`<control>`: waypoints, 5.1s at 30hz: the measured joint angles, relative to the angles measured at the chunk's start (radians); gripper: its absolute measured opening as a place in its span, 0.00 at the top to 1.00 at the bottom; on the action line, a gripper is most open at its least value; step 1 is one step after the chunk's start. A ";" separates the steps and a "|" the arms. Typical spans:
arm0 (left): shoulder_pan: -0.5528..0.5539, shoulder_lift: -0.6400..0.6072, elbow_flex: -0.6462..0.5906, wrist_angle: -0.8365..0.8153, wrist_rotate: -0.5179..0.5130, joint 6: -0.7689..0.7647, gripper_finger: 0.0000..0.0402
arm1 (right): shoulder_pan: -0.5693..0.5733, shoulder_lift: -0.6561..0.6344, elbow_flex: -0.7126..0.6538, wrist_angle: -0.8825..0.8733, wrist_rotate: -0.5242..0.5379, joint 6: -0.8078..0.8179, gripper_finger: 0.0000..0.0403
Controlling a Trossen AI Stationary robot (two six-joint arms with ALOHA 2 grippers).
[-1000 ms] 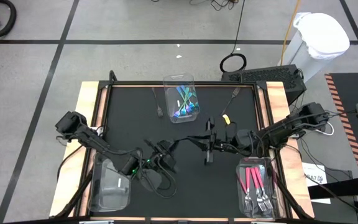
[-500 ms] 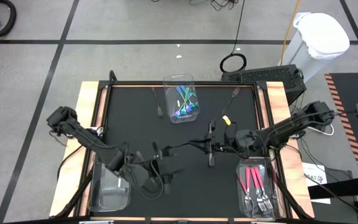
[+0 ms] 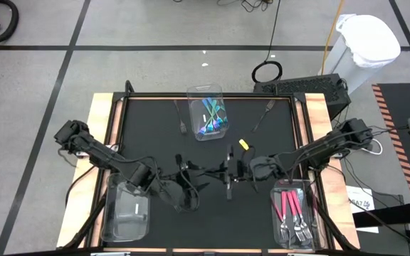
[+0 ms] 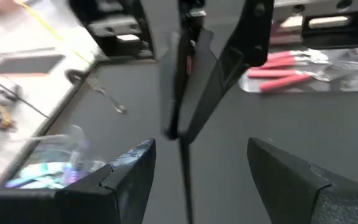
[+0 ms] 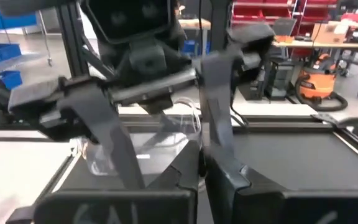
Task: Sort silverware by color (type)
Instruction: Put the black fork into the bottom left transparent bin
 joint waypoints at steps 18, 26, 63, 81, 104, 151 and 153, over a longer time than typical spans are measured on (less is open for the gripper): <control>0.042 0.000 0.000 -0.042 0.035 0.006 0.97 | 0.000 0.011 0.001 -0.005 0.023 -0.081 0.98; 0.041 0.000 0.000 -0.052 0.033 0.008 0.98 | 0.002 0.004 0.001 -0.021 0.022 -0.108 0.91; -0.105 -0.006 0.000 0.376 -0.095 0.360 0.98 | 0.001 0.151 0.000 0.120 -0.169 -0.177 0.52; -0.105 0.001 0.000 0.401 -0.065 0.382 0.98 | -0.015 0.172 0.000 0.160 -0.188 -0.181 0.91; -0.152 -0.035 0.000 0.237 -0.230 0.216 0.48 | -0.032 0.138 0.067 -0.195 -0.102 -0.085 0.99; -0.186 -0.071 0.000 0.203 -0.215 0.268 0.99 | -0.047 0.028 0.069 -0.510 -0.105 0.007 0.71; -0.186 -0.071 0.000 0.203 -0.208 0.265 0.99 | -0.046 0.015 0.069 -0.548 -0.104 0.013 0.66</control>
